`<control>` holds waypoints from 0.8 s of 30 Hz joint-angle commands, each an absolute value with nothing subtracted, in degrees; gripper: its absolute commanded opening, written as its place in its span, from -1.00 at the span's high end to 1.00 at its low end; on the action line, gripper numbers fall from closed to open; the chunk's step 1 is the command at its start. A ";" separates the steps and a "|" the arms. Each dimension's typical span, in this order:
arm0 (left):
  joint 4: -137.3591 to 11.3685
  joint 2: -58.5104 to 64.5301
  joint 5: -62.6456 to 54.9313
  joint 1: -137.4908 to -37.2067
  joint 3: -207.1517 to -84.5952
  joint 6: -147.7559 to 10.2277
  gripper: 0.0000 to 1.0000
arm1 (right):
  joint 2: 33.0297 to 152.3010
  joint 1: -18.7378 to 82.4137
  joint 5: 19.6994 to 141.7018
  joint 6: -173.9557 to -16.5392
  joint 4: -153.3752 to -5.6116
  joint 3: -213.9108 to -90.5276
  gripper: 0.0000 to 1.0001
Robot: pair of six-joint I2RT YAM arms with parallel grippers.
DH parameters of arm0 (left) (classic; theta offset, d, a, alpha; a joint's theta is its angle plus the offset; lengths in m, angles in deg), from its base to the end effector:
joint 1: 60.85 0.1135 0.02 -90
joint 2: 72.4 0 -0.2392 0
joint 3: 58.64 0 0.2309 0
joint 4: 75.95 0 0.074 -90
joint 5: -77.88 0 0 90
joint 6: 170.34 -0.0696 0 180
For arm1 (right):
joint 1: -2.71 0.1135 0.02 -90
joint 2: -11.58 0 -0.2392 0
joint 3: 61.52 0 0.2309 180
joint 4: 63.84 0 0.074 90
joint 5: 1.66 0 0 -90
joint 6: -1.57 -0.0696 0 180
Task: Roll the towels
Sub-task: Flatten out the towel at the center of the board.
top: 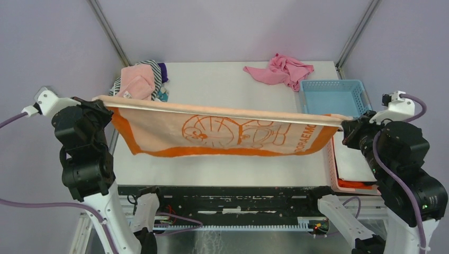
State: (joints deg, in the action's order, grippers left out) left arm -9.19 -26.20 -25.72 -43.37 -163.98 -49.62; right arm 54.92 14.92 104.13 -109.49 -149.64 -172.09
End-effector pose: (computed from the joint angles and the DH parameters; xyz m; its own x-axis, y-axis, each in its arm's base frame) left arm 0.1031 0.0496 0.4656 0.1540 -0.4721 -0.8680 -0.5067 0.7165 -0.4795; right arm 0.0715 -0.0039 0.4457 -0.2730 0.2947 -0.9158 0.1572 0.9528 0.2598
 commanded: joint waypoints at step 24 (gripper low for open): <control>-31.18 29.00 -16.87 -49.41 -156.26 -50.67 0.95 | 107.29 11.41 114.49 -108.79 -116.37 -158.91 1.00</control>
